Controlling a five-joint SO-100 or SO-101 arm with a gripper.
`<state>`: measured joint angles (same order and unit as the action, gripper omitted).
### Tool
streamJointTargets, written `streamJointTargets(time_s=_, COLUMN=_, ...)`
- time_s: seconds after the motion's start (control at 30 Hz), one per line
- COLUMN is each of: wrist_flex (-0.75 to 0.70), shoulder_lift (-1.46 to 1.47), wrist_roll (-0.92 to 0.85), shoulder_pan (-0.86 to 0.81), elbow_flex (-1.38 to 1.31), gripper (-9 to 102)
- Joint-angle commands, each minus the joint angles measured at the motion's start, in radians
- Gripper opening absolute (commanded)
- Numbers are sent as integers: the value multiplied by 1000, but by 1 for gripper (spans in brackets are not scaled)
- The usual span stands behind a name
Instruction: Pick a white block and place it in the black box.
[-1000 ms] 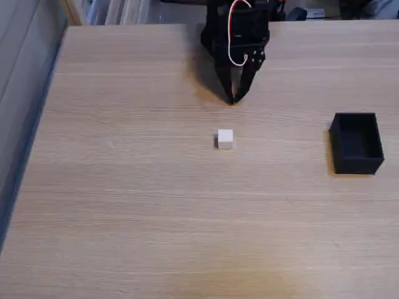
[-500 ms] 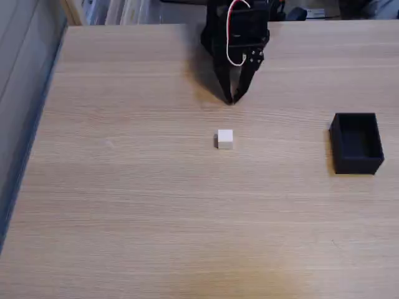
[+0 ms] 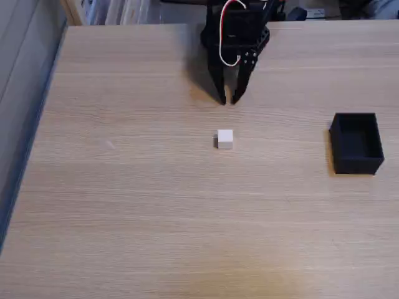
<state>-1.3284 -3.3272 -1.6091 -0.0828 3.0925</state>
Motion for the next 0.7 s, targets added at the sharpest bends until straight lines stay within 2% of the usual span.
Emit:
streamJointTargets(time_s=0.0, wrist_flex=31, shoulder_lift=2, wrist_roll=-12, shoulder_pan=-2, elbow_flex=12, gripper=13)
streamJointTargets(time_s=0.17, wrist_flex=150, shoulder_lift=87, wrist_roll=-8, shoulder_pan=15, elbow_flex=-2, gripper=15)
streamJointTargets(time_s=0.43, wrist_flex=439, shoulder_lift=347, wrist_roll=-8, shoulder_pan=20, elbow_flex=-55, gripper=19)
streamJointTargets(time_s=0.67, wrist_flex=509, shoulder_lift=535, wrist_roll=-9, shoulder_pan=15, elbow_flex=-173, gripper=19)
